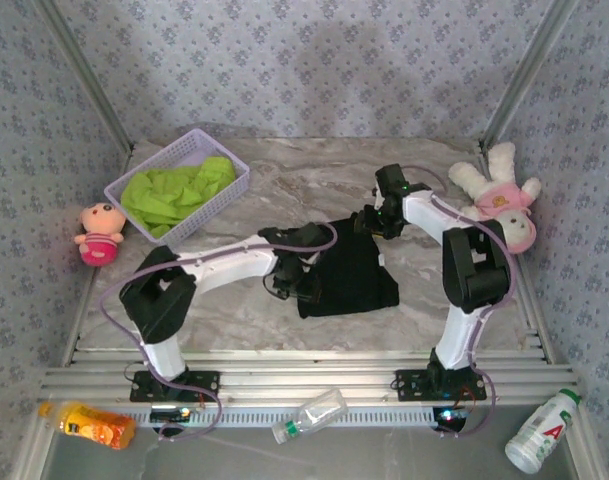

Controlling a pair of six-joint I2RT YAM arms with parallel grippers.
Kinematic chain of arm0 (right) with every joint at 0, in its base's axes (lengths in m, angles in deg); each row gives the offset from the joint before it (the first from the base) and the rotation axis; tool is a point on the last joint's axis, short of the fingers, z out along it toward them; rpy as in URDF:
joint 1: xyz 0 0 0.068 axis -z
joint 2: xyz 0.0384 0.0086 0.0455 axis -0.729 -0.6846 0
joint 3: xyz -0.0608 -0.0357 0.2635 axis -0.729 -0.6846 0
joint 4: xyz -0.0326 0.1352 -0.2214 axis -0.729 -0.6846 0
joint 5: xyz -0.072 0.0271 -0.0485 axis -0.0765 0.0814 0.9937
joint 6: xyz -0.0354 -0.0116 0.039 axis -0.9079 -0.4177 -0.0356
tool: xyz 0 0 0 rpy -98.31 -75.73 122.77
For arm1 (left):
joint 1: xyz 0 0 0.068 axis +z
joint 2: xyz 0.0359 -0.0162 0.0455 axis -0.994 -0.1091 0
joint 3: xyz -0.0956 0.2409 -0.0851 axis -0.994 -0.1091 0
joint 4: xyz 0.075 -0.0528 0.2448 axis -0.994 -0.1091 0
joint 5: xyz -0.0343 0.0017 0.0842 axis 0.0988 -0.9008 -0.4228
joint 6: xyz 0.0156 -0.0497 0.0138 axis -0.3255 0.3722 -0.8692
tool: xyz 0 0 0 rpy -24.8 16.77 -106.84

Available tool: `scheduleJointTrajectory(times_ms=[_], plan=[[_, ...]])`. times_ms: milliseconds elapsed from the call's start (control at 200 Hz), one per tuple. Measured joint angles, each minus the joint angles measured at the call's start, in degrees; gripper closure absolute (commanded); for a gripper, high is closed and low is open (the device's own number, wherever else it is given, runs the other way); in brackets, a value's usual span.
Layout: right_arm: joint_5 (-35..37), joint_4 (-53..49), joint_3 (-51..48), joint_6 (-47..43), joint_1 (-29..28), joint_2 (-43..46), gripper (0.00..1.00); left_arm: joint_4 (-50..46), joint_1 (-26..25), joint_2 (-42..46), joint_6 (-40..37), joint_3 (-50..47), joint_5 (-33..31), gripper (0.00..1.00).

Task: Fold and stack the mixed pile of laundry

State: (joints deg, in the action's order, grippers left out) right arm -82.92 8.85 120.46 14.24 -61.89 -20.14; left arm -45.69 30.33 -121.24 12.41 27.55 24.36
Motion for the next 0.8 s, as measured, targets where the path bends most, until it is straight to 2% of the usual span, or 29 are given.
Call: scheduleJointTrajectory(times_ms=[70, 185, 265, 580, 700, 799], plan=[[-0.46, 0.15, 0.55, -0.50, 0.09, -1.27, 0.63, 0.02, -0.68, -1.79, 0.66, -0.07, -1.01, 0.56], [-1.33, 0.28, 1.20, -1.77, 0.35, -2.27, 0.89, 0.04, -0.70, -4.37, 1.33, 0.02, -2.95, 0.57], [-1.84, 0.22, 1.55, -2.10, 0.39, -2.32, 1.00, -0.07, -0.61, -5.66, 1.68, 0.52, -3.39, 0.58], [-1.77, -0.17, 4.68, -2.43, 0.39, 1.88, 1.00, -1.16, -0.90, -7.76, 1.70, 3.13, -4.50, 0.59], [-1.57, -0.22, 8.41, -2.43, 0.39, -1.38, 1.00, -1.11, -1.49, -8.39, 1.70, 4.26, -5.88, 0.58], [-1.36, -0.31, 10.78, -2.21, 0.83, -7.08, 0.91, -1.33, -2.12, -8.74, 1.70, 4.94, -6.84, 0.54]])
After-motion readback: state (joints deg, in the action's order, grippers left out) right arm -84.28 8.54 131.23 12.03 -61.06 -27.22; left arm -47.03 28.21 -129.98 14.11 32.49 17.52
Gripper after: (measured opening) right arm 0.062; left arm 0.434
